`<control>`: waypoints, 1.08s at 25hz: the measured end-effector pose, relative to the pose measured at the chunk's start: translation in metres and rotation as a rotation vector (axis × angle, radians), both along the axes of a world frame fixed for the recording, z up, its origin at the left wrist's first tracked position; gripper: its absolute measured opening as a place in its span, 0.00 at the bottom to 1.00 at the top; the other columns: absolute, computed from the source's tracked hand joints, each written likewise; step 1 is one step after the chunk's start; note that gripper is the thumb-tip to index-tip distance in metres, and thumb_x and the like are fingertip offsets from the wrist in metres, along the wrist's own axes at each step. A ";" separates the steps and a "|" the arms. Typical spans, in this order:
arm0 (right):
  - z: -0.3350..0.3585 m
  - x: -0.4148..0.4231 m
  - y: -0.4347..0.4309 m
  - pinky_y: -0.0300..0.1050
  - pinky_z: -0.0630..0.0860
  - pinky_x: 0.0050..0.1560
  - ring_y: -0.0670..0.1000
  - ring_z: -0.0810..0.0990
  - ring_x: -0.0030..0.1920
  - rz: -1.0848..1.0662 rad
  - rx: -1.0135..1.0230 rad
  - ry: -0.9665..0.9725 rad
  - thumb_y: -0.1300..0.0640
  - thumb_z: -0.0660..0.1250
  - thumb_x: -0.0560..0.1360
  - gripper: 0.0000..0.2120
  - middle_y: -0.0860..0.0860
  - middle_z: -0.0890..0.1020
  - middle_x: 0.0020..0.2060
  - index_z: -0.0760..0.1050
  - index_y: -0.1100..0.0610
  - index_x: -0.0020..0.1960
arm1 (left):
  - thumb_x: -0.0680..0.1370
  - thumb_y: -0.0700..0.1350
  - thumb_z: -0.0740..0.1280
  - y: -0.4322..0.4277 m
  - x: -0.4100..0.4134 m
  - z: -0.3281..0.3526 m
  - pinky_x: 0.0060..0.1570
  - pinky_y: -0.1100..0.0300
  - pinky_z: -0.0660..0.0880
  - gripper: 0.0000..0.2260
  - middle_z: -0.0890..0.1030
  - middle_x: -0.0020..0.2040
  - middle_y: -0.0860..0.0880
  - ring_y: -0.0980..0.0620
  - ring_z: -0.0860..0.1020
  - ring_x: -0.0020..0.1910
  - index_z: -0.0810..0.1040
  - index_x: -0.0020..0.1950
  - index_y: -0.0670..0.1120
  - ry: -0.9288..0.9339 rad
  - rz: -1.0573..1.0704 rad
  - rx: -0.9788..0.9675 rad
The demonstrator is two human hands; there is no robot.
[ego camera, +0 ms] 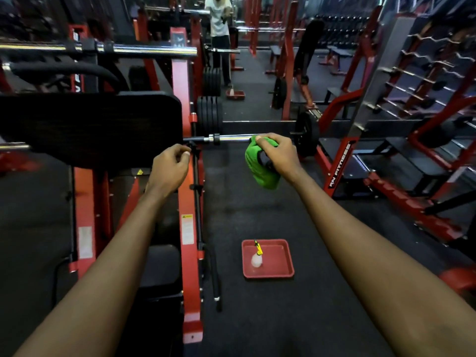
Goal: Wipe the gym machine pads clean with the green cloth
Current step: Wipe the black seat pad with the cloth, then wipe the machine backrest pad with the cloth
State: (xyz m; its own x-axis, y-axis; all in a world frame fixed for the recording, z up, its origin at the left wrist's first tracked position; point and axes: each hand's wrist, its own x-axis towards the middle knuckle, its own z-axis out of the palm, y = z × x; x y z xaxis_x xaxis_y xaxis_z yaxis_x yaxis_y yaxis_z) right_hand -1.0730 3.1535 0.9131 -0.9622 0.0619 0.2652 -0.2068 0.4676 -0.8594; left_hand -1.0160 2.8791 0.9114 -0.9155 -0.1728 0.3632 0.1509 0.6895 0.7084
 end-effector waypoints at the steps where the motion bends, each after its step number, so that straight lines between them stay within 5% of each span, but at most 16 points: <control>1: 0.004 -0.001 0.004 0.46 0.77 0.61 0.45 0.82 0.54 0.009 0.007 0.008 0.41 0.69 0.73 0.08 0.42 0.86 0.46 0.84 0.41 0.46 | 0.82 0.44 0.62 0.006 -0.005 0.003 0.51 0.63 0.69 0.11 0.80 0.50 0.52 0.56 0.77 0.50 0.82 0.60 0.45 0.005 -0.007 -0.001; 14: 0.027 -0.017 0.207 0.40 0.76 0.58 0.41 0.82 0.51 -0.229 0.028 0.022 0.42 0.70 0.75 0.08 0.40 0.86 0.45 0.84 0.44 0.48 | 0.80 0.41 0.64 0.212 -0.103 0.021 0.44 0.65 0.66 0.09 0.80 0.44 0.50 0.53 0.76 0.44 0.82 0.56 0.43 0.112 -0.231 0.002; 27: 0.007 0.094 0.407 0.46 0.78 0.60 0.46 0.82 0.56 -0.740 0.061 -0.069 0.39 0.68 0.73 0.16 0.44 0.86 0.49 0.85 0.46 0.53 | 0.81 0.42 0.63 0.463 -0.117 -0.001 0.49 0.58 0.72 0.09 0.81 0.45 0.49 0.49 0.78 0.44 0.81 0.56 0.45 0.054 -0.733 -0.050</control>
